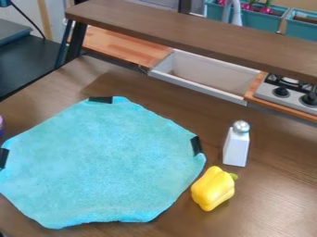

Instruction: Put the pink figure on the centre of the cloth

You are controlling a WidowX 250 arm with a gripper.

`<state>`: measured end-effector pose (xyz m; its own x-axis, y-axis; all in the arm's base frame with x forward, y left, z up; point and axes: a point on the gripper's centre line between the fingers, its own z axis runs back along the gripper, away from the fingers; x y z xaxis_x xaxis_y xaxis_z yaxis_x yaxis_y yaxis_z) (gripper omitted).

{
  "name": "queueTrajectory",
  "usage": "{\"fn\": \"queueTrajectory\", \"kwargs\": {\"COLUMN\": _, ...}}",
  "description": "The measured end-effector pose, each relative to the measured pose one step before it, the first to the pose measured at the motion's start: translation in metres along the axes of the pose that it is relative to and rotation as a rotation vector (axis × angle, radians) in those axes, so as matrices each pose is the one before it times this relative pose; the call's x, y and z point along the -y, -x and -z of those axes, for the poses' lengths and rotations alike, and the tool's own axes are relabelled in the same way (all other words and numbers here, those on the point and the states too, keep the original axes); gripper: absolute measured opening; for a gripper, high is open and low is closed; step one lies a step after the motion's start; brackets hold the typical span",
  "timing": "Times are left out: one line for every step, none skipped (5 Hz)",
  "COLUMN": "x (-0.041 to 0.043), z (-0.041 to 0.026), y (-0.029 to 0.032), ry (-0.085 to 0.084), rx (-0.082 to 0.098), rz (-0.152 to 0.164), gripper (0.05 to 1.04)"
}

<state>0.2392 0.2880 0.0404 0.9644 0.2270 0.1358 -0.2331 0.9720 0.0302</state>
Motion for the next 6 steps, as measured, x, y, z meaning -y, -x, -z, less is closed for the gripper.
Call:
{"fn": "queueTrajectory", "kwargs": {"x": -0.00131, "z": 0.00314, "y": -0.00079, "ry": -0.0119, "rx": 0.0058, "rz": 0.017, "gripper": 0.999}}
{"fn": "queueTrajectory", "kwargs": {"x": 0.00078, "z": 0.0055, "y": 0.0004, "ry": -0.0099, "rx": -0.003, "rz": 0.0006, "gripper": 0.999}}
{"fn": "queueTrajectory", "kwargs": {"x": 0.00349, "z": 0.00614, "y": -0.00183, "ry": -0.0115, "rx": 0.0014, "rz": 0.0132, "gripper": 0.999}}
{"fn": "queueTrajectory", "kwargs": {"x": 0.00689, "z": 0.00634, "y": 0.00092, "ry": -0.0095, "rx": 0.0033, "rz": 0.0158, "gripper": 0.95}}
{"fn": "queueTrajectory", "kwargs": {"x": 0.00364, "z": 0.00505, "y": 0.00002, "ry": -0.0017, "rx": 0.0268, "rz": 0.0027, "gripper": 0.763}}
{"fn": "queueTrajectory", "kwargs": {"x": 0.00177, "z": 0.00076, "y": 0.00033, "ry": -0.0161, "rx": 0.006, "rz": 0.0128, "gripper": 0.762}}
